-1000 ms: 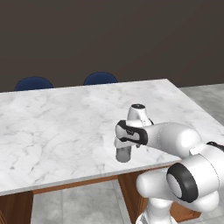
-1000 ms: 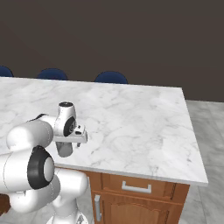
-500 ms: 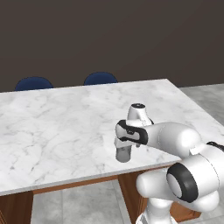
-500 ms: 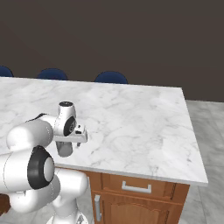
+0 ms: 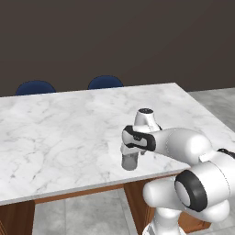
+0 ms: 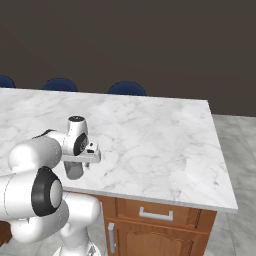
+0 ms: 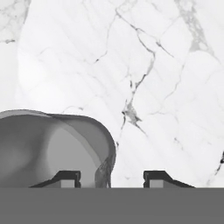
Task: Pick the jar and glass cup and place them in the sink. Then turn on the water.
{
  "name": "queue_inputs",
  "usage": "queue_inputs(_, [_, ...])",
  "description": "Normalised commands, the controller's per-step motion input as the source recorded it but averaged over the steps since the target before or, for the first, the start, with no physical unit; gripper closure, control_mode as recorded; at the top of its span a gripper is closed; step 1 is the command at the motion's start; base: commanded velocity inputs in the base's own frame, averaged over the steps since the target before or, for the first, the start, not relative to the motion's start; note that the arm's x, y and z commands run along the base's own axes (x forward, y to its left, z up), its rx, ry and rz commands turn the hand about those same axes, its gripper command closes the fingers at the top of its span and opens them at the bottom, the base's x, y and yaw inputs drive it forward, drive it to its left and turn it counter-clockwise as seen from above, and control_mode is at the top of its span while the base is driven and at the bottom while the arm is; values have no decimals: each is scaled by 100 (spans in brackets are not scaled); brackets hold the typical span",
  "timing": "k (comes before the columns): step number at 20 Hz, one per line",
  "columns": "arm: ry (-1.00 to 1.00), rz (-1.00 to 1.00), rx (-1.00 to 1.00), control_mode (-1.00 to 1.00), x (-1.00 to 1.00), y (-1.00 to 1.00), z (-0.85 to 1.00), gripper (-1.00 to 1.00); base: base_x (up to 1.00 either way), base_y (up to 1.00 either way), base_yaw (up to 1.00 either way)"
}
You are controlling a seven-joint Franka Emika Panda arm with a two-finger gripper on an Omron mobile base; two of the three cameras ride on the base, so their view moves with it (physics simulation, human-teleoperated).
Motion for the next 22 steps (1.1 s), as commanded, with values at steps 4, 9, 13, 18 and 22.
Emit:
queue_inputs(4, [0, 0, 0, -100, 0, 0, 0, 100, 0, 0, 0])
queue_inputs(9, [0, 0, 0, -100, 0, 0, 0, 100, 0, 0, 0])
queue_inputs(13, [0, 0, 0, -100, 0, 0, 0, 100, 0, 0, 0])
queue_inputs(18, [0, 0, 0, -100, 0, 0, 7, 100, 0, 0, 0])
queue_inputs(22, [0, 0, 0, -100, -1, 0, 28, 100, 0, 0, 0])
